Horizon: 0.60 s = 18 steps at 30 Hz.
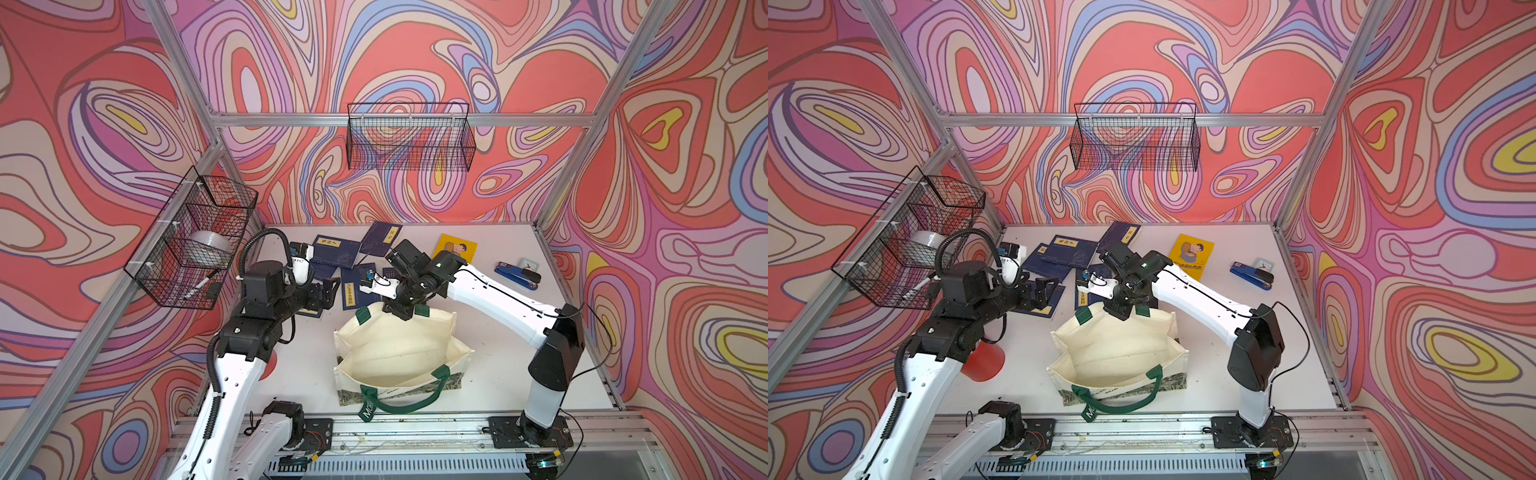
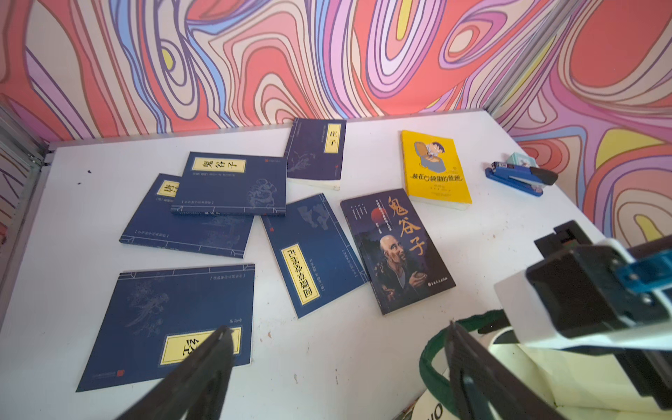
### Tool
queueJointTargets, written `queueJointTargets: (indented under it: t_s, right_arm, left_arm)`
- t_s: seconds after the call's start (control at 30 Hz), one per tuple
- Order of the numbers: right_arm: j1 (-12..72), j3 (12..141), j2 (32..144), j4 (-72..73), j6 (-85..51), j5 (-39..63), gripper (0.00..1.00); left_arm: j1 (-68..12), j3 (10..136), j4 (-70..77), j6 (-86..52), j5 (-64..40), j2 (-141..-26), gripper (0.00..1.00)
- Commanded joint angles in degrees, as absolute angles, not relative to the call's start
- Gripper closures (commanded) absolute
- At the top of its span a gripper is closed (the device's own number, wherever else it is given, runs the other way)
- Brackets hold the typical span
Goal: Put the books into the canvas bag
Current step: Pick up the canvas bag from the center of the board.
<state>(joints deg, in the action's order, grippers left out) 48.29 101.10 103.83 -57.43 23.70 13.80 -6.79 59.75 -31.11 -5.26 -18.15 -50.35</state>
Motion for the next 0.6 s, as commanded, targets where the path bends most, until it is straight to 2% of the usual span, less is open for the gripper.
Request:
queueJointTargets:
  t_s: [0.0, 0.17, 0.27, 0.43, 0.57]
  right_arm:
    - [48.4, 101.3, 95.8, -51.8, 16.4, 5.7, 1.00]
    - [48.1, 103.2, 90.3, -52.1, 2.0, -10.6, 1.00]
    - [46.8, 105.0, 87.7, -56.3, -6.5, -15.9, 1.00]
    - [40.5, 103.6, 81.4, -60.2, -17.8, -14.7, 1.00]
    - [33.9, 99.2, 76.4, -59.1, -22.9, -10.9, 1.00]
  left_arm:
    - [-6.9, 63.3, -31.9, -9.5, -17.0, -50.3, 0.10]
    - [-6.9, 65.2, -29.5, -15.1, -16.6, -51.1, 0.13]
    - [-6.9, 63.8, -26.9, -17.9, -15.8, -51.6, 0.16]
    - [-7.4, 58.3, -23.2, -22.1, -17.0, -54.5, 0.26]
    - [-13.1, 54.3, -22.0, -23.3, -14.6, -57.9, 0.30]
